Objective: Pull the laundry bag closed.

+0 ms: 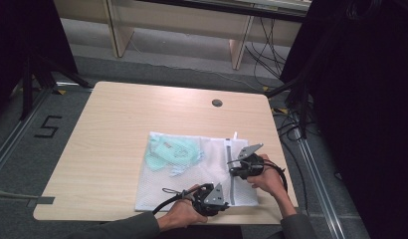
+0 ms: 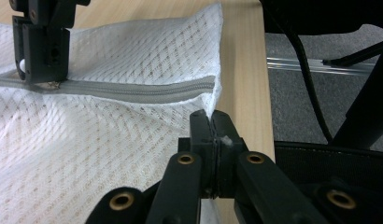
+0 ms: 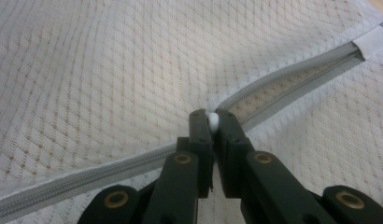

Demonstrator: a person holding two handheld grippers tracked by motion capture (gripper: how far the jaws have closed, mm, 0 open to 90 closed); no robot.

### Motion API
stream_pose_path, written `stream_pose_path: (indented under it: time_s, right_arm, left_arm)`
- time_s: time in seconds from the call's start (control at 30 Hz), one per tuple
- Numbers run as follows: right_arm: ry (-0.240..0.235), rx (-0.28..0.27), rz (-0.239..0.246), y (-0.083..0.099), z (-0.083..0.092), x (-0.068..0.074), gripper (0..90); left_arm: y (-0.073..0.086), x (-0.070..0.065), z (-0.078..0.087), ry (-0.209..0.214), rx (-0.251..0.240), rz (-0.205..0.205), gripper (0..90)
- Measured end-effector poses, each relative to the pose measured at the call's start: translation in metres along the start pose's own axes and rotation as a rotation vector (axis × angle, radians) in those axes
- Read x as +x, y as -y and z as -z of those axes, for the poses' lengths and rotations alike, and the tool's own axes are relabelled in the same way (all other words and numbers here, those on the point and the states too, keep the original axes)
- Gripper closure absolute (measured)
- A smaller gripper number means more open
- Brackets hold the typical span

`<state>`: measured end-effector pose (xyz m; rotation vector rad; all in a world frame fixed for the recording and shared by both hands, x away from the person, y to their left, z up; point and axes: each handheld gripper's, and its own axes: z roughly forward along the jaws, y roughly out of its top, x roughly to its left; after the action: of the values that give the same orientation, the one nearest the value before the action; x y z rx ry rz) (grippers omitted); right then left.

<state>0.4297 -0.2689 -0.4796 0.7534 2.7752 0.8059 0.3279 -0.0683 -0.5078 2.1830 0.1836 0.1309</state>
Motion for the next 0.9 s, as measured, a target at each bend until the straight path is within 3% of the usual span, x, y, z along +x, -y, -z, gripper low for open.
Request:
stream_pose_path:
  time_s: [0.07, 0.1, 0.13, 0.3, 0.37, 0.6, 0.7, 0.73, 0.83, 0.87, 0.9]
  right_arm:
    - [0.007, 0.017, 0.011, -0.001, 0.002, -0.002, 86.4]
    - [0.007, -0.011, 0.004, 0.000, 0.000, -0.001, 86.5]
    - [0.005, -0.006, 0.009, -0.001, 0.000, -0.002, 86.5]
    - [0.007, -0.002, 0.002, -0.001, -0.001, -0.003, 86.5]
    - [0.001, -0.002, 0.016, -0.002, -0.001, -0.004, 86.5]
    - [0.019, -0.003, -0.003, -0.001, -0.002, -0.009, 86.5]
    - [0.027, -0.020, -0.014, 0.000, -0.001, -0.013, 86.5]
    - [0.016, -0.014, -0.023, 0.000, 0.000, -0.012, 86.5]
    - [0.029, -0.013, 0.016, -0.003, -0.001, -0.016, 86.5]
    - [0.036, -0.013, -0.017, -0.004, -0.002, -0.014, 86.5]
    - [0.041, -0.012, -0.007, -0.004, -0.002, -0.017, 86.5]
  left_arm:
    - [0.000, 0.000, 0.000, -0.002, -0.005, 0.005, 89.0]
    - [0.000, 0.000, 0.000, -0.002, -0.005, 0.009, 89.0]
    - [0.000, -0.001, 0.000, -0.003, -0.005, 0.029, 89.0]
    - [-0.001, -0.002, 0.002, -0.004, -0.020, 0.045, 89.0]
    - [0.000, -0.002, 0.003, -0.006, -0.008, 0.029, 89.0]
    - [0.001, -0.006, 0.001, 0.011, -0.011, 0.040, 89.0]
    - [0.000, -0.005, 0.001, 0.010, -0.006, 0.025, 89.0]
    - [0.001, -0.005, 0.000, 0.013, -0.005, 0.041, 89.0]
    - [0.001, -0.006, 0.000, 0.017, -0.002, 0.041, 89.0]
    - [0.001, -0.006, 0.000, 0.018, -0.001, 0.039, 89.0]
    - [0.001, -0.006, 0.000, 0.021, 0.004, 0.038, 88.9]
